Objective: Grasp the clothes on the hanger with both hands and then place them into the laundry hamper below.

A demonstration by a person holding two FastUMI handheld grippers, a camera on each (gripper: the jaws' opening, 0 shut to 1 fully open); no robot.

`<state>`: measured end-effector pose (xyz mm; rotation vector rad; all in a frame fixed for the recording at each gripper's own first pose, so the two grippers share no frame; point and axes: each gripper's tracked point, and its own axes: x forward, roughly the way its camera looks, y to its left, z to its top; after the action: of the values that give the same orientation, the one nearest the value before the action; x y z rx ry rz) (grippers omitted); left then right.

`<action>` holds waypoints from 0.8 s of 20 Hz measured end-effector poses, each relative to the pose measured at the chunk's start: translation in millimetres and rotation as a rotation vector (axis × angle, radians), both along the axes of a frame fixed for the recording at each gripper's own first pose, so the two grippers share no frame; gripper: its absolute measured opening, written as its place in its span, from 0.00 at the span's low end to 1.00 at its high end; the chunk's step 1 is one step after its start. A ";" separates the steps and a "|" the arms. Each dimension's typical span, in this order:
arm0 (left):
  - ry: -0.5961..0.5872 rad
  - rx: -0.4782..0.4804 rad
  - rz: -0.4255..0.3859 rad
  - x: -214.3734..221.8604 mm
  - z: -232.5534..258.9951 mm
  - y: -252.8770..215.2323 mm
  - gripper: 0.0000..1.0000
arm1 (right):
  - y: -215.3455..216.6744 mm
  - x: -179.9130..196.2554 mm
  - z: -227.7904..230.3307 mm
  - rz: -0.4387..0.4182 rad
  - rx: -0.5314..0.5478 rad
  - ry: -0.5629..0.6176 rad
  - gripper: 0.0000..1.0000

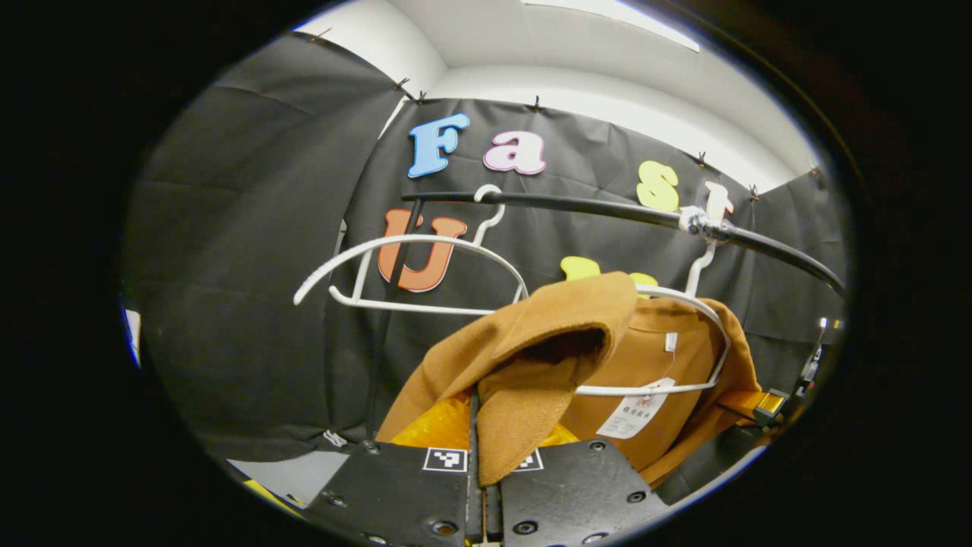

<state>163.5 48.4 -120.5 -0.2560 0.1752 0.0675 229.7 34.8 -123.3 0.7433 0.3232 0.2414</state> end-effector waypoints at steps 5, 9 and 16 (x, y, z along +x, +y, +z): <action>-0.016 -0.024 0.017 -7.5 18.8 12.4 0.05 | -16.9 5.5 20.1 -0.047 0.048 -0.030 0.06; -0.014 -0.034 0.018 -9.9 25.4 18.9 0.05 | -26.6 11.5 34.3 -0.068 0.058 -0.053 0.07; -0.026 -0.037 -0.012 -16.8 47.0 17.8 0.05 | -28.0 24.0 32.1 -0.071 0.113 -0.025 0.08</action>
<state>146.7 66.2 -73.6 -0.2928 0.1521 0.0489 253.7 6.8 -91.2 0.8610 0.2608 0.2025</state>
